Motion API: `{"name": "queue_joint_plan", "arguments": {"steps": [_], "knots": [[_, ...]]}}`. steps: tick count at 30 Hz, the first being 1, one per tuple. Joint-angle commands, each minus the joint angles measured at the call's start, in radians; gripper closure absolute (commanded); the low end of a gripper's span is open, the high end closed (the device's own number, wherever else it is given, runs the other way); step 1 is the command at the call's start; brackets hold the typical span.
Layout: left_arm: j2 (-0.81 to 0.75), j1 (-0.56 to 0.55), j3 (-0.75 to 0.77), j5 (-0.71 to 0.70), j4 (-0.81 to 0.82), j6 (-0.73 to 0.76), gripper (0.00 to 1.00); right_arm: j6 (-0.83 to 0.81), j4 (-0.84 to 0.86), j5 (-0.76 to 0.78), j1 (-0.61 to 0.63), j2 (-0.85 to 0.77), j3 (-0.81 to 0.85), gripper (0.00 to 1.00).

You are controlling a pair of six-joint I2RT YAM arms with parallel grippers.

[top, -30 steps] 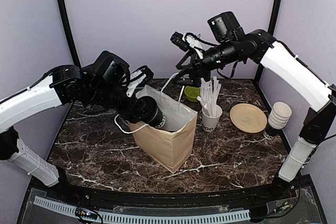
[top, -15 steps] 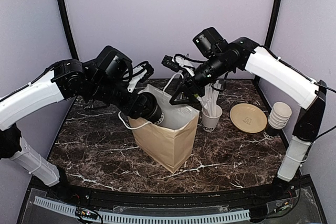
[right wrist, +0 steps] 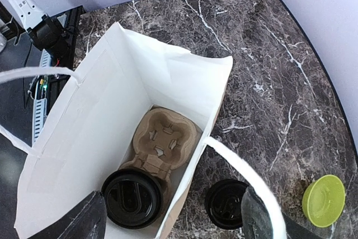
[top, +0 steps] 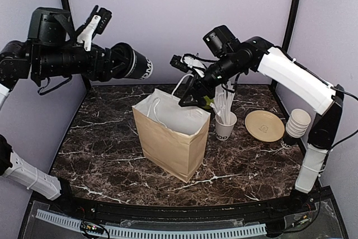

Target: Pack the takeout coffee

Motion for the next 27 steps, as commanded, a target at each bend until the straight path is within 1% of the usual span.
{"name": "queue_joint_plan", "arguments": {"steps": [1, 3, 4, 5, 6, 8, 9, 10, 11, 12, 13, 16, 17, 18, 19, 20, 21, 22, 23, 24, 27], "knots": [[-0.001, 0.013, 0.074, -0.236, -0.228, -0.061, 0.46, -0.054, 0.016, 0.030, -0.005, -0.071, 0.034, 0.13], [0.029, 0.037, 0.093, -0.271, -0.406, -0.140, 0.45, -0.068, 0.011, 0.042, -0.005, -0.095, 0.035, 0.12], [0.034, 0.063, 0.092, -0.273, -0.446, -0.203, 0.45, -0.076, 0.006, 0.047, -0.005, -0.108, 0.036, 0.12], [0.037, 0.075, 0.074, -0.260, -0.511, -0.232, 0.46, -0.084, 0.004, 0.055, -0.005, -0.120, 0.037, 0.12], [0.033, 0.103, 0.056, -0.245, -0.530, -0.285, 0.46, -0.091, 0.001, 0.064, -0.005, -0.133, 0.037, 0.12], [0.004, 0.142, -0.028, -0.178, -0.543, -0.338, 0.46, -0.114, -0.001, 0.087, -0.005, -0.163, 0.031, 0.11], [-0.020, 0.154, -0.097, -0.122, -0.527, -0.350, 0.46, -0.127, -0.002, 0.093, -0.004, -0.178, 0.028, 0.11], [-0.034, 0.176, -0.132, -0.096, -0.513, -0.375, 0.45, -0.139, -0.005, 0.096, -0.002, -0.191, 0.024, 0.11], [-0.059, 0.186, -0.207, -0.040, -0.483, -0.386, 0.45, -0.150, -0.010, 0.086, 0.001, -0.204, 0.021, 0.10], [-0.070, 0.203, -0.281, -0.014, -0.466, -0.407, 0.43, -0.157, -0.017, 0.069, 0.006, -0.210, 0.020, 0.10], [-0.086, 0.208, -0.318, 0.042, -0.429, -0.415, 0.42, -0.164, -0.024, 0.050, 0.016, -0.214, 0.016, 0.09], [-0.109, 0.214, -0.490, 0.137, -0.349, -0.458, 0.38, -0.178, -0.037, 0.038, 0.071, -0.213, -0.011, 0.10], [-0.117, 0.213, -0.523, 0.168, -0.310, -0.466, 0.37, -0.179, -0.037, 0.042, 0.096, -0.210, -0.019, 0.10], [-0.121, 0.214, -0.584, 0.180, -0.291, -0.482, 0.37, -0.182, -0.040, 0.041, 0.118, -0.205, -0.023, 0.10], [-0.126, 0.214, -0.614, 0.200, -0.257, -0.489, 0.36, -0.186, -0.043, 0.036, 0.139, -0.200, -0.024, 0.10], [-0.129, 0.214, -0.670, 0.217, -0.240, -0.497, 0.33, -0.188, -0.044, 0.025, 0.166, -0.195, -0.025, 0.10], [-0.135, 0.215, -0.692, 0.224, -0.210, -0.502, 0.28, -0.188, -0.044, 0.009, 0.185, -0.188, -0.026, 0.10], [-0.138, 0.215, -0.732, 0.233, -0.196, -0.508, 0.26, -0.185, -0.041, -0.008, 0.203, -0.181, -0.028, 0.10], [-0.144, 0.215, -0.747, 0.234, -0.174, -0.512, 0.22, -0.177, -0.033, -0.029, 0.221, -0.171, -0.034, 0.10], [-0.146, 0.215, -0.766, 0.231, -0.168, -0.513, 0.21, -0.168, -0.018, -0.045, 0.240, -0.162, -0.042, 0.10], [-0.140, 0.216, -0.783, 0.218, -0.160, -0.517, 0.15, -0.116, 0.036, -0.043, 0.301, -0.129, -0.083, 0.11]]}}
